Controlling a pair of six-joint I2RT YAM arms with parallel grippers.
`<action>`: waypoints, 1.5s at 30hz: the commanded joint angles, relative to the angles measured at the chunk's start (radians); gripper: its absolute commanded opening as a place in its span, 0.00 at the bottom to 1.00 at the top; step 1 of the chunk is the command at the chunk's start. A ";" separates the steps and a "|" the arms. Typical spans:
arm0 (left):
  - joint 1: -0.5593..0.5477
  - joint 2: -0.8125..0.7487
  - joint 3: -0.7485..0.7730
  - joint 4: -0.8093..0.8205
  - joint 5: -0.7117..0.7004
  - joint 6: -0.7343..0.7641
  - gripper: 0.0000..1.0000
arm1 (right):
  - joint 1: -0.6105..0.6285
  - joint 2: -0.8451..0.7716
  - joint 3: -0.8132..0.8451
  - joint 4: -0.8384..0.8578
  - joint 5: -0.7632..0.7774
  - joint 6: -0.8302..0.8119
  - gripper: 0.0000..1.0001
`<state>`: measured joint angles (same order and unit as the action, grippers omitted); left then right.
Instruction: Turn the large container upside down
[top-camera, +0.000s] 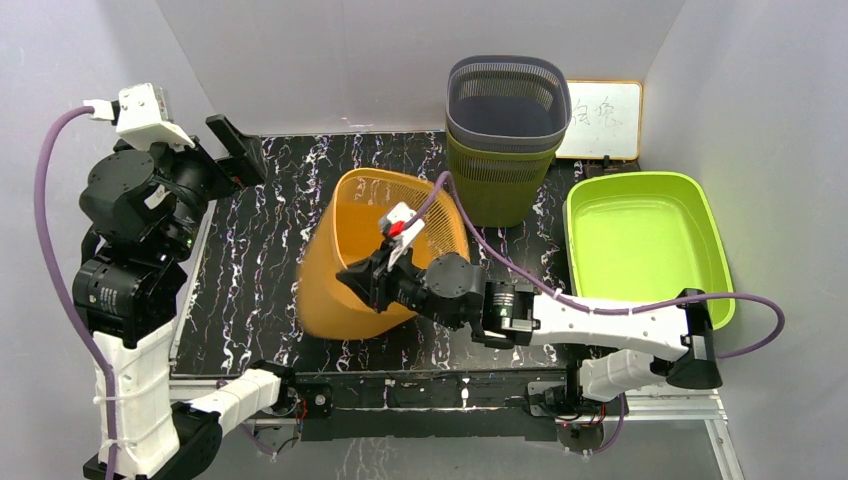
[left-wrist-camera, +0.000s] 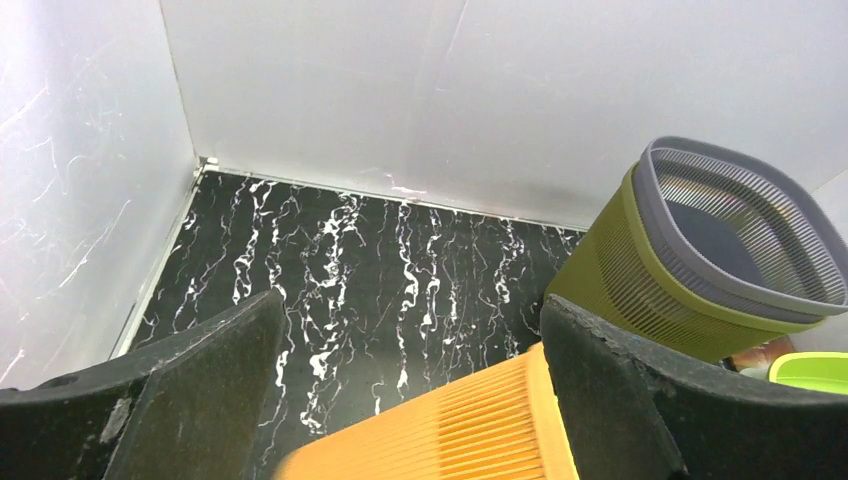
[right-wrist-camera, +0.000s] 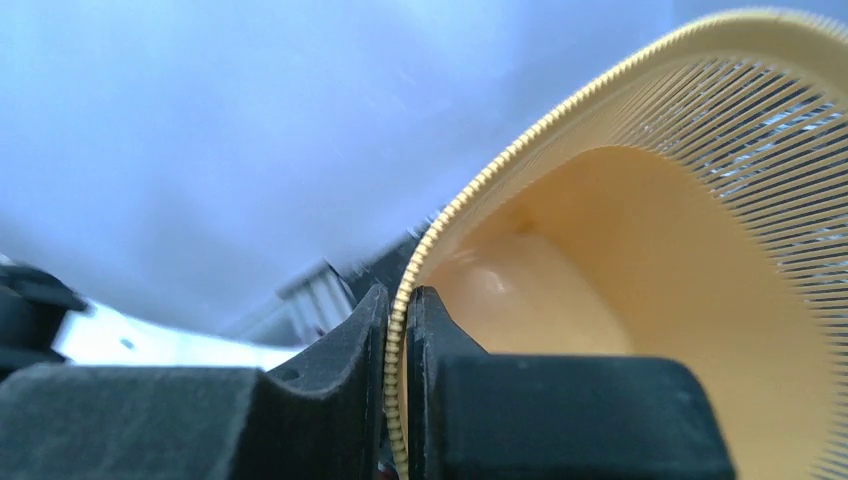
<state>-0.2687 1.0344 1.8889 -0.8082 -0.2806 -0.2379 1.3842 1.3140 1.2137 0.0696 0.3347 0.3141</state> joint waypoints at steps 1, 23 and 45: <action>-0.003 0.007 0.042 -0.002 0.028 -0.009 0.98 | 0.013 0.016 -0.049 0.623 -0.003 0.140 0.00; -0.003 -0.025 -0.034 0.008 0.078 -0.026 0.98 | -0.199 0.191 -0.509 1.067 0.128 0.601 0.00; -0.003 0.018 0.002 -0.026 0.091 0.032 0.98 | -0.312 0.611 -0.325 1.649 0.000 0.999 0.00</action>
<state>-0.2687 1.0611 1.8645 -0.8284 -0.1967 -0.2310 1.1286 1.9202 0.9062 1.4078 0.3157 1.1267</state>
